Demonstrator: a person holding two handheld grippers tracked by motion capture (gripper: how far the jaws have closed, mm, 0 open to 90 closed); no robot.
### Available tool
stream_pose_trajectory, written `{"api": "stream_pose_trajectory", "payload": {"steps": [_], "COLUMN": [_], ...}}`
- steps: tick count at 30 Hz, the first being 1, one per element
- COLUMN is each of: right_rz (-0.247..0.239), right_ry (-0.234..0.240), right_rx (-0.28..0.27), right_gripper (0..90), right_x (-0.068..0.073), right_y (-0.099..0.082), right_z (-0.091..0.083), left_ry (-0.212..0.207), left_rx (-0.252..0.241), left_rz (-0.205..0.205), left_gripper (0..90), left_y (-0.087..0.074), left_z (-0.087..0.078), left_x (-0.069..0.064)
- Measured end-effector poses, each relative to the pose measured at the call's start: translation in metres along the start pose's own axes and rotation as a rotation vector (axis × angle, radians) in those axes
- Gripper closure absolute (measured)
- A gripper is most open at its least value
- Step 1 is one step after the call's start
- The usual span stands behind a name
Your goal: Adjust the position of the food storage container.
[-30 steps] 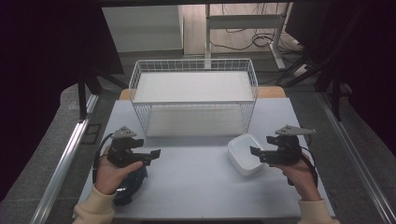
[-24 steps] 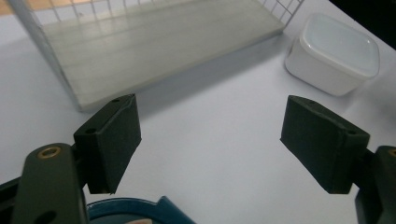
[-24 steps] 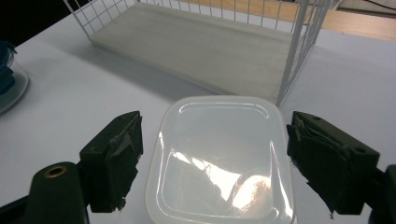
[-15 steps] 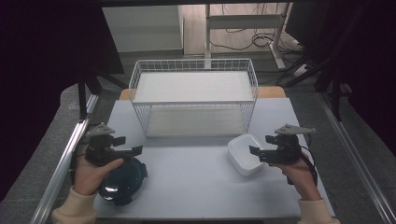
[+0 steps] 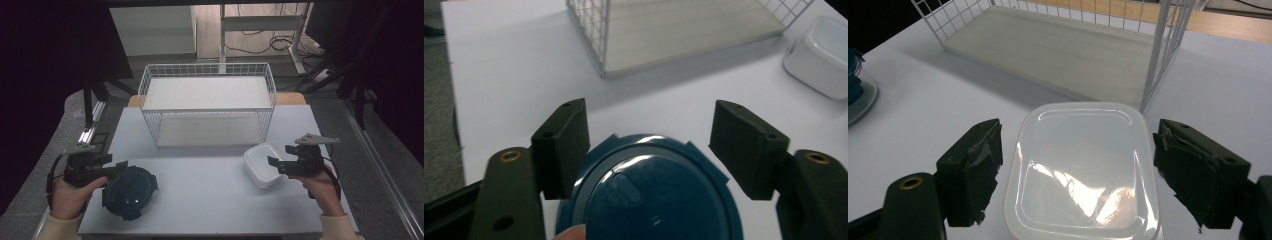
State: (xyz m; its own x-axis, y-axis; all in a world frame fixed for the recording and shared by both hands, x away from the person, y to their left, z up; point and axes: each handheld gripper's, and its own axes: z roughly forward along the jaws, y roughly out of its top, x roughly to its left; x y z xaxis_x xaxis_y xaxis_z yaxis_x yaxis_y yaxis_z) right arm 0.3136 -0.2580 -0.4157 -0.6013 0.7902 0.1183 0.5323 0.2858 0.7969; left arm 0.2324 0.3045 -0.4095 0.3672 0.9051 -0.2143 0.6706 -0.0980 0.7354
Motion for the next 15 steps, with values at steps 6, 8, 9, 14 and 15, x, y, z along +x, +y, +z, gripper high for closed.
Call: {"api": "stream_pose_trajectory", "payload": {"steps": [6,8,9,14,15], "right_rz": [-0.015,-0.013,-0.015,-0.022,-0.024], "right_ry": [-0.001,-0.001,0.0,-0.002,-0.003], "right_rx": [0.005,0.005,0.005,0.011,0.011], "right_gripper": [19.3,19.3,19.3,19.3,19.3], "right_x": [0.002,0.002,0.003,0.004,0.004], "right_y": [0.0,0.001,0.001,0.0,0.0], "right_z": [0.001,0.001,0.001,0.003,0.003], "left_ry": [0.031,0.038,0.038,0.037,0.039], "left_rx": [0.026,0.031,0.034,0.048,0.051], "left_rz": [-0.028,-0.037,-0.043,-0.066,-0.072], "left_gripper": [41.7,45.5,46.6,52.8,54.1], "left_y": [-0.014,-0.018,-0.019,-0.028,-0.031], "left_z": [-0.003,-0.005,-0.005,-0.009,-0.01], "left_x": [0.014,0.018,0.02,0.029,0.031]}}
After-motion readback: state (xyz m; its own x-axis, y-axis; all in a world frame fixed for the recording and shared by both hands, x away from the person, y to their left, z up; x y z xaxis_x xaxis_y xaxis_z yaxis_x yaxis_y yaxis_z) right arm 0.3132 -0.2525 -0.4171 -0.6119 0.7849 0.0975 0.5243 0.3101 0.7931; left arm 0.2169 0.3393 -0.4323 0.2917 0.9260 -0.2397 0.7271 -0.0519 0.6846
